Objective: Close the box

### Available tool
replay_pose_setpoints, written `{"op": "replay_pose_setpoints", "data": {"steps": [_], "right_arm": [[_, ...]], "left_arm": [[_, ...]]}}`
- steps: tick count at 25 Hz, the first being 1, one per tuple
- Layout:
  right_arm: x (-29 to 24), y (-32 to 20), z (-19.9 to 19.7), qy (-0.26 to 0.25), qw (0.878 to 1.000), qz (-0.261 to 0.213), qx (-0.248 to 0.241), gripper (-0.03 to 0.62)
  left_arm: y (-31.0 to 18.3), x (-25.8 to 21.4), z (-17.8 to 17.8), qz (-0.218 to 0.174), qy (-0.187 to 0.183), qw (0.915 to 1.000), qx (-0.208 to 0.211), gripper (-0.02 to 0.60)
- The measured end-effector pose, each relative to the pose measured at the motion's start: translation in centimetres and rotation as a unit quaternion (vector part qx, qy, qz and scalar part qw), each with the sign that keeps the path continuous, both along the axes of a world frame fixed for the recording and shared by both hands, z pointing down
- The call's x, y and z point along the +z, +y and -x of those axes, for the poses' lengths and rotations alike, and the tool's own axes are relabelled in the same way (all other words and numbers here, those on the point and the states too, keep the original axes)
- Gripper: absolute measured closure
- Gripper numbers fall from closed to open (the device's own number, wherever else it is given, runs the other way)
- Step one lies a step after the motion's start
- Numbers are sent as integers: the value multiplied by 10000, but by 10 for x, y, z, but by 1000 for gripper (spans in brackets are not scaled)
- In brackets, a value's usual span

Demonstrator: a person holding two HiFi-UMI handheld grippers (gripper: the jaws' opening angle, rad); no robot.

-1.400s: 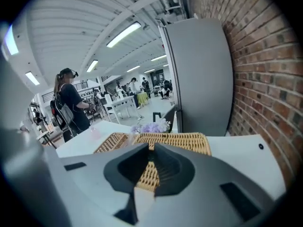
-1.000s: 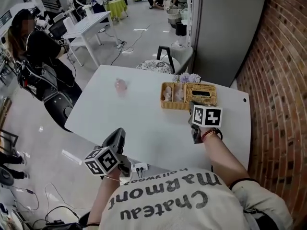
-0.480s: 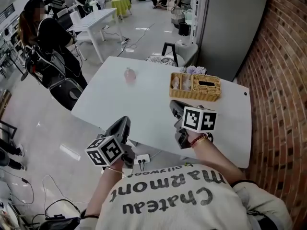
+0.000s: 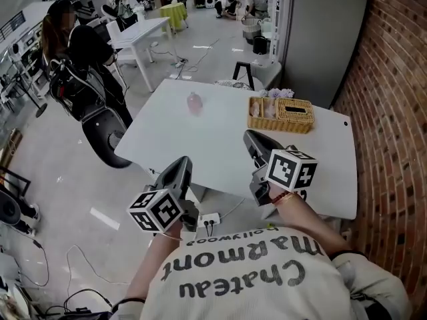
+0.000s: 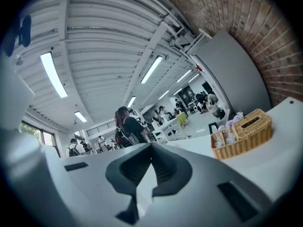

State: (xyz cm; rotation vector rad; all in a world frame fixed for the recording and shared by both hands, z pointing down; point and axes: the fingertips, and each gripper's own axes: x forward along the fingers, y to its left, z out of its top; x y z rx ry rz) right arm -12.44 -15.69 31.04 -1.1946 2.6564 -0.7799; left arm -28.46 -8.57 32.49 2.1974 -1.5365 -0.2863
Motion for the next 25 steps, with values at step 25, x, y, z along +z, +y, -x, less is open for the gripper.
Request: {"op": "replay_pose_setpoints", "data": {"steps": [25], "right_arm": [[9, 62, -30, 1043, 9939, -345, -40, 591]], "left_arm": [[52, 5, -36, 64, -121, 9999, -104, 581]]}}
